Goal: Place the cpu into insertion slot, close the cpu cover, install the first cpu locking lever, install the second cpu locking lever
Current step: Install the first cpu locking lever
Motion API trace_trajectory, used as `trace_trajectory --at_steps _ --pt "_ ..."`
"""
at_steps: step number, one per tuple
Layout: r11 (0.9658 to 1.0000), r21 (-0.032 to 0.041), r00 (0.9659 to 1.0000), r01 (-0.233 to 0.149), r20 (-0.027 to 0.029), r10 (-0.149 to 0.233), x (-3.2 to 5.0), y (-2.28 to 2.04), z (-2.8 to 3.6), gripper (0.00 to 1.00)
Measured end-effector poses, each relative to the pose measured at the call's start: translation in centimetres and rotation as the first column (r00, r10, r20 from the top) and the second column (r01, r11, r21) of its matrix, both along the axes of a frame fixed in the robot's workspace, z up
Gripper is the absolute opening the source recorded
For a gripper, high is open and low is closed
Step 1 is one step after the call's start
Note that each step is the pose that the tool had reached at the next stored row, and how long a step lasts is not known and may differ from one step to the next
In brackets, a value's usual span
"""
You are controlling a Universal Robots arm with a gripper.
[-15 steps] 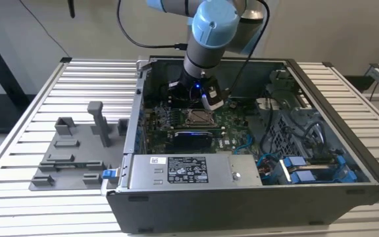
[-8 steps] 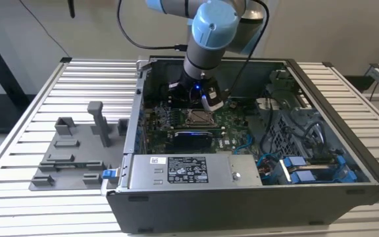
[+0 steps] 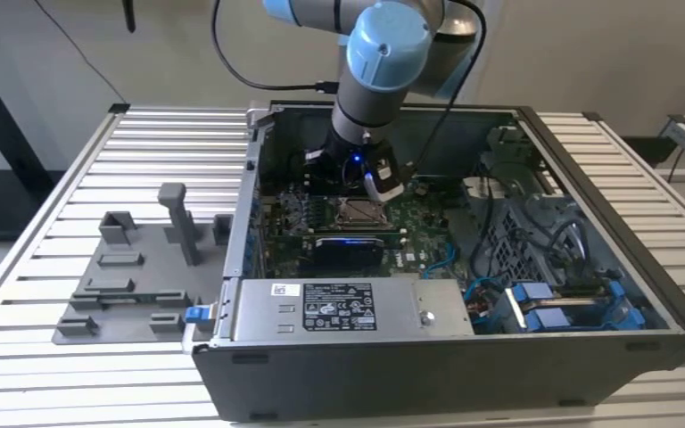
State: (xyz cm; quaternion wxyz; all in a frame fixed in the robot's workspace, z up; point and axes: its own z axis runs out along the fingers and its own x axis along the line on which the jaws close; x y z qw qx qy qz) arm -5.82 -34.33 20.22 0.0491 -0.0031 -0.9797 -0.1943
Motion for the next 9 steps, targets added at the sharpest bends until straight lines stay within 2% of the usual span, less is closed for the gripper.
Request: trace_trajectory --at_steps 9 --pt "1.0000 -0.0006 1.0000 0.002 0.0000 -0.002 0.28 -0.07 -0.03 0.11"
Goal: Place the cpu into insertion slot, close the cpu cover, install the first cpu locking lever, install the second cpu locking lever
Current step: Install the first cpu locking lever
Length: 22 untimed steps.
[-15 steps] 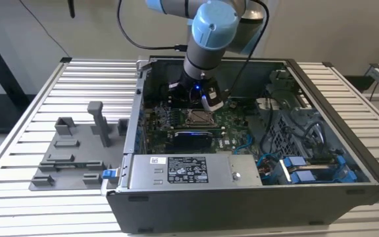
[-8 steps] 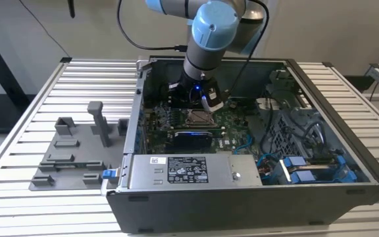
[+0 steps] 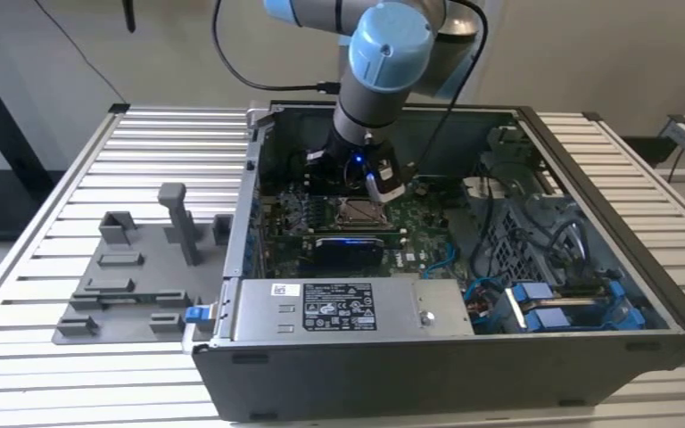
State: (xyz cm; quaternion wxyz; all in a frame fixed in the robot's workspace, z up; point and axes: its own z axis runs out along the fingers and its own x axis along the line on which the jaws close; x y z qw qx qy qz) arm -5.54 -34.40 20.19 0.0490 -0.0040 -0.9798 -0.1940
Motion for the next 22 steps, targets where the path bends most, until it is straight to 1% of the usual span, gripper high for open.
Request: trace_trajectory --at_steps 22 --pt "1.0000 -0.0002 1.0000 0.001 0.0000 -0.001 1.36 0.00 -0.30 0.11"
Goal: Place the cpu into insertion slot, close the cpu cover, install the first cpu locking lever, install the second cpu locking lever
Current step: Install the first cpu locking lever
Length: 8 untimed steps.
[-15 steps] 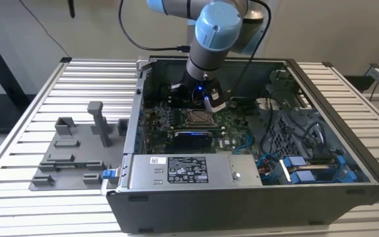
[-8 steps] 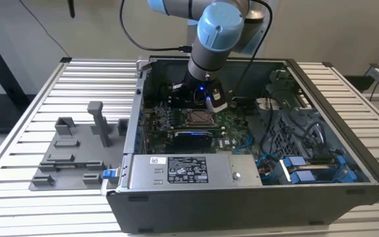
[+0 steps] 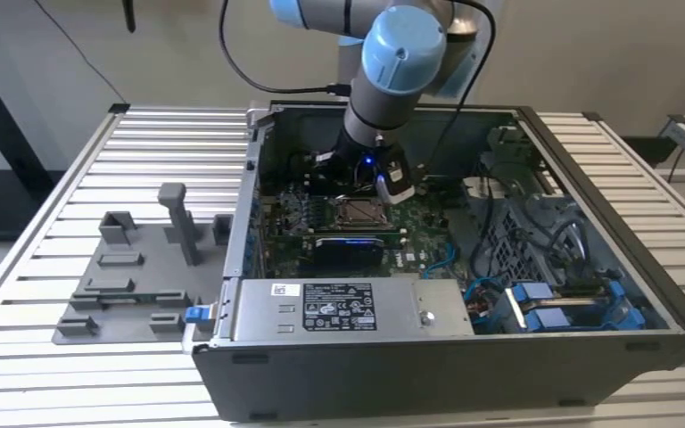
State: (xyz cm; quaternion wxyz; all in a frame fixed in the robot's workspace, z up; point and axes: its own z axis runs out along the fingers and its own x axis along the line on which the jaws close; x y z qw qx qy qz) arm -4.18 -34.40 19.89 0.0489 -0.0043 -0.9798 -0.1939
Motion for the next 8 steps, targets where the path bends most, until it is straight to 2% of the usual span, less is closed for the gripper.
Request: trace_trajectory --at_steps 8 --pt "1.0000 0.0000 1.0000 0.000 0.0000 0.000 0.62 0.00 -0.13 0.11"
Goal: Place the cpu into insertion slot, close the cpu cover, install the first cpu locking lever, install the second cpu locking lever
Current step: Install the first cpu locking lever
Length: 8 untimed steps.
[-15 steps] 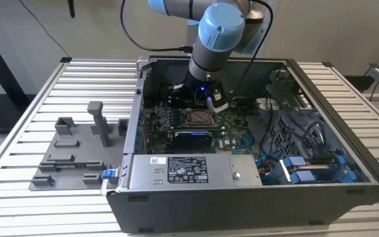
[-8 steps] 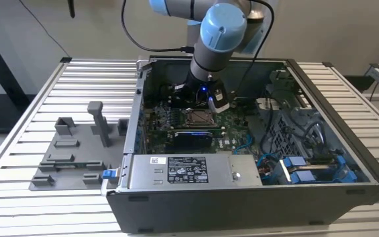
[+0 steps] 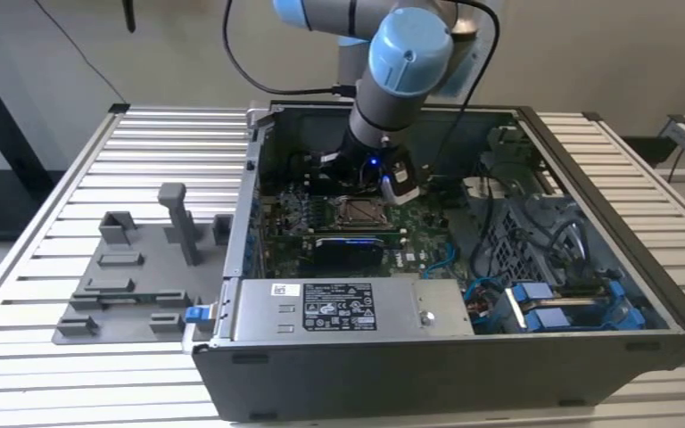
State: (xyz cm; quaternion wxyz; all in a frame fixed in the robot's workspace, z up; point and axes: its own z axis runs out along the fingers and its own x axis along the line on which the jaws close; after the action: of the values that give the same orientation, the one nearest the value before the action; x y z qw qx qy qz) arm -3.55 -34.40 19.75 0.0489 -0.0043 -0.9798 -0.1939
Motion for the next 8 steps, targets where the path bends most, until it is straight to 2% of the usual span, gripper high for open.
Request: trace_trajectory --at_steps 8 --pt "1.0000 0.0000 1.0000 0.000 0.0000 0.000 0.64 0.00 -0.15 0.11"
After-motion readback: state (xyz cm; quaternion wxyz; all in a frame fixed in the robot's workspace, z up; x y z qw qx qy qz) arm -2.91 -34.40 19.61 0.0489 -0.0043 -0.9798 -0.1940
